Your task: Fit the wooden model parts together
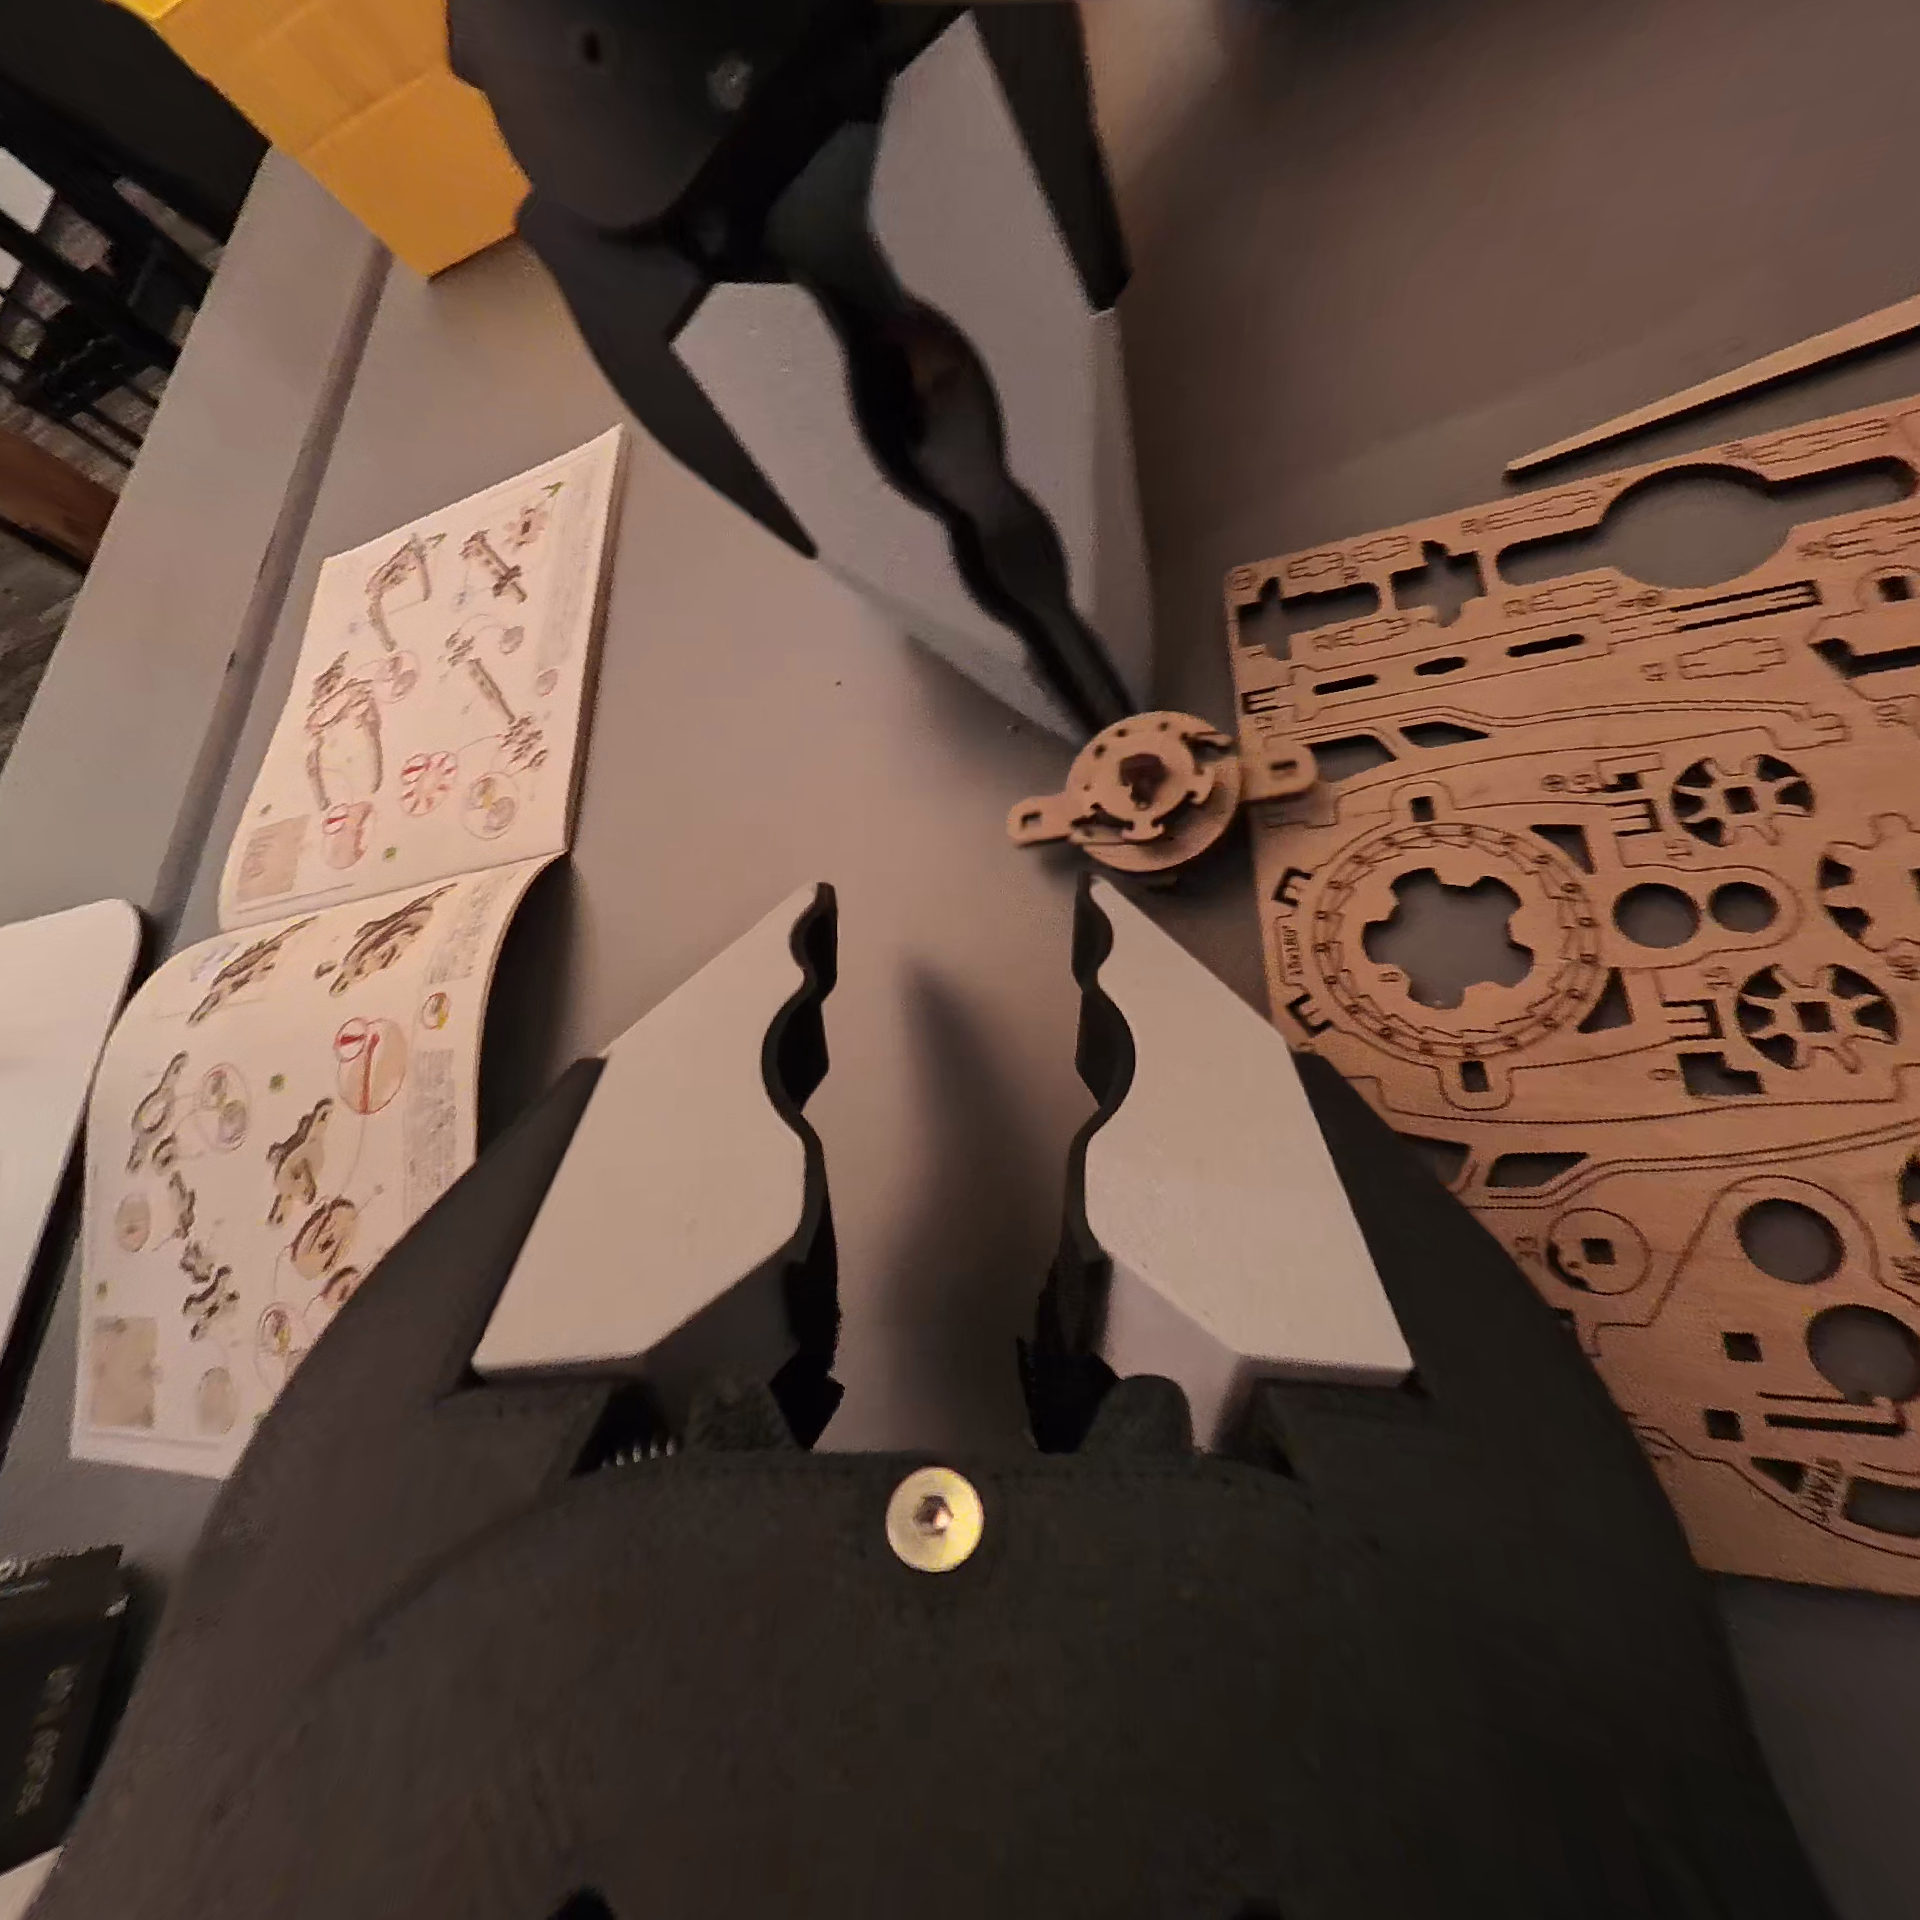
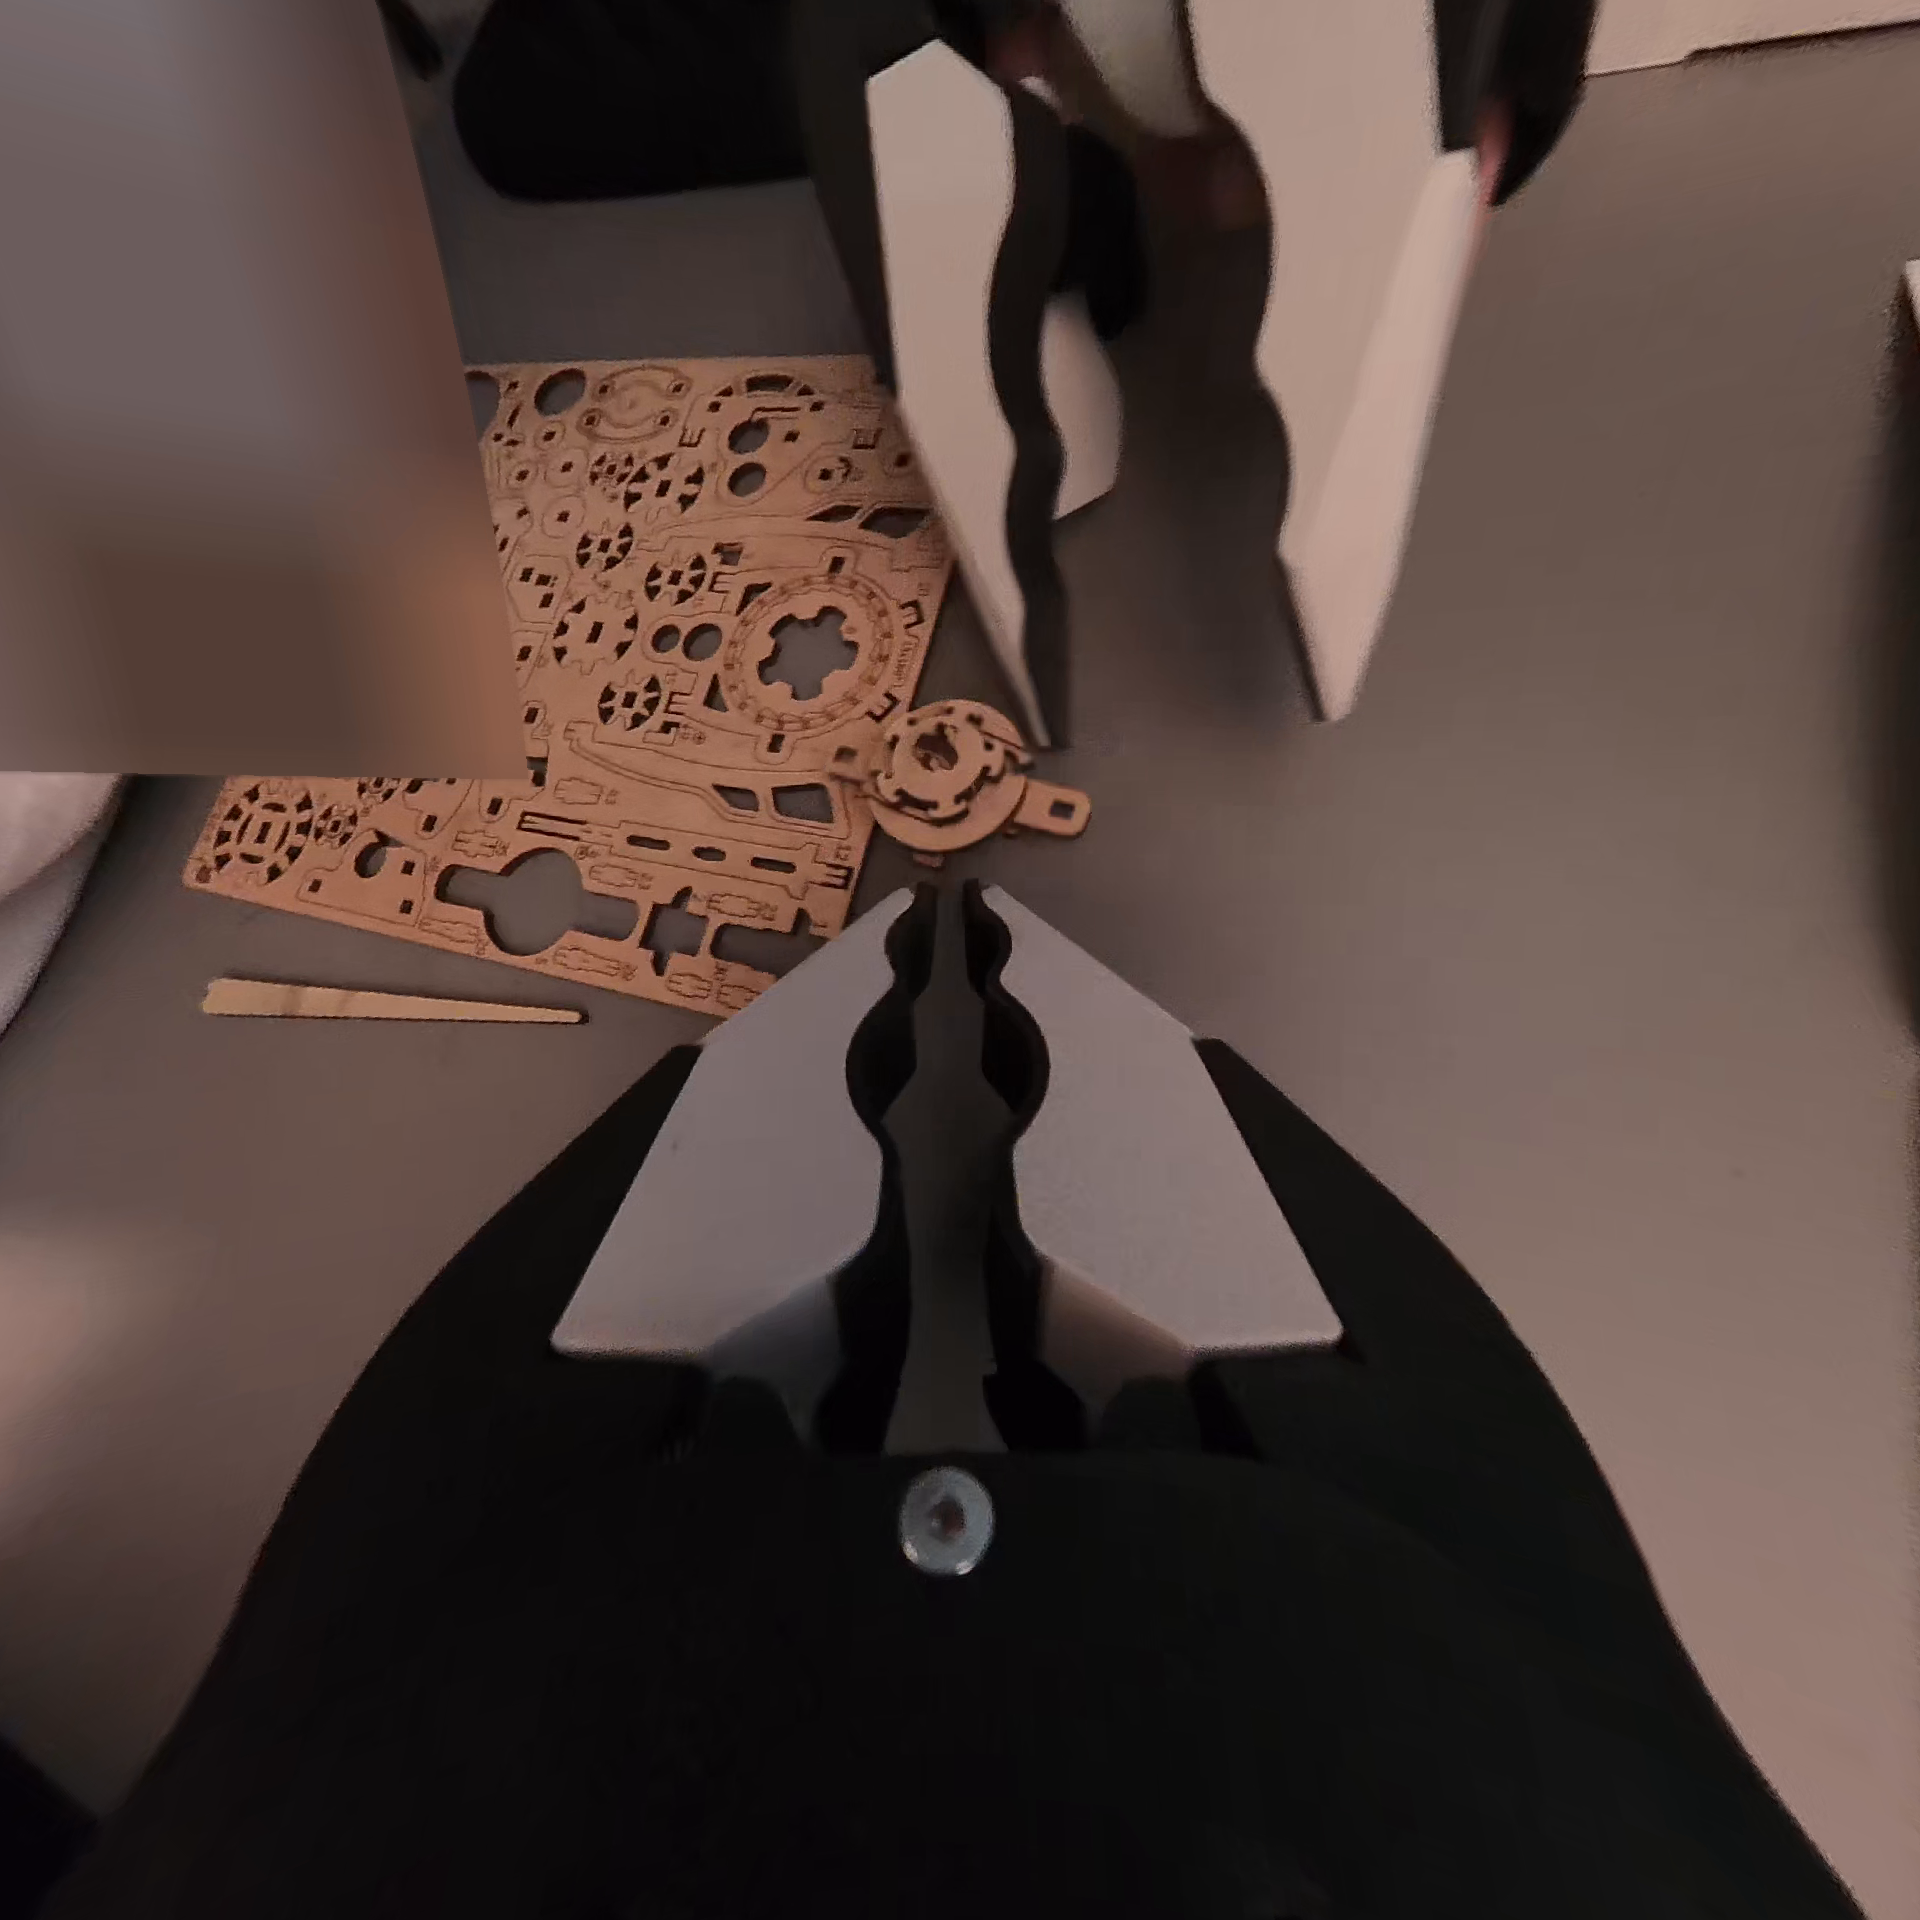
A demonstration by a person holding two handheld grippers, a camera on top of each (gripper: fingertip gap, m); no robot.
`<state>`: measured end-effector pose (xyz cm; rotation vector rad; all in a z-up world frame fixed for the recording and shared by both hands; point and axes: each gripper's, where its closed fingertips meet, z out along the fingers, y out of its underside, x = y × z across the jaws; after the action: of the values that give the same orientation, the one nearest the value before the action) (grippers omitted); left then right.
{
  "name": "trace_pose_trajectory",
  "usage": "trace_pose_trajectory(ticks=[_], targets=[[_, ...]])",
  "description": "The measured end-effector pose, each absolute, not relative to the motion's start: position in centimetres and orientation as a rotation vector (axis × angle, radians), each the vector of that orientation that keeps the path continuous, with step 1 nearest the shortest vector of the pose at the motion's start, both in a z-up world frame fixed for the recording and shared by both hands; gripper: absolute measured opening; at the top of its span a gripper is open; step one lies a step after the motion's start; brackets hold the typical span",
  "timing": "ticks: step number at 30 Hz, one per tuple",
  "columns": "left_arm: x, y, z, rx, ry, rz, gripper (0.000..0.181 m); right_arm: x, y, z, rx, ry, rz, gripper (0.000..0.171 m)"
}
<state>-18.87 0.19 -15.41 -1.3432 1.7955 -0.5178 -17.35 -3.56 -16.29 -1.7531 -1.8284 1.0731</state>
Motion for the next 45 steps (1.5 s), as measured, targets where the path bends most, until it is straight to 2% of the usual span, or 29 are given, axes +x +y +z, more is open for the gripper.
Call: trace_pose_trajectory(ticks=[6,10,13,15,17,26,45], targets=[[-19.2,1.3,-15.2,-1.397,1.745,-0.513,0.043,-16.8,-4.4,-16.0,-1.759,-1.867,1.131,0.004],[-19.1,0.3,-14.7,-1.435,1.735,-0.659,0.045,-17.3,-3.2,-14.2,-1.668,-1.788,1.09,0.007],[-19.0,-1.4,-14.6,-1.501,1.766,-0.836,0.058,-18.2,-2.9,-12.1,-1.566,-1.696,1.136,0.011],[-18.8,-2.1,-14.7,-1.545,1.778,-0.902,0.068,-18.7,-3.0,-12.2,-1.529,-1.708,1.099,0.013],[-18.5,-2.4,-14.7,-1.553,1.777,-0.92,0.07,-18.9,-3.1,-13.2,-1.538,-1.75,1.054,0.013],[-18.1,-1.6,-15.4,-1.506,1.792,-0.735,0.061,-18.7,-3.1,-13.9,-1.599,-1.751,1.075,0.012],[-18.4,-0.7,-15.7,-1.514,1.776,-0.701,0.051,-18.8,-2.3,-14.2,-1.618,-1.686,1.041,0.012]])
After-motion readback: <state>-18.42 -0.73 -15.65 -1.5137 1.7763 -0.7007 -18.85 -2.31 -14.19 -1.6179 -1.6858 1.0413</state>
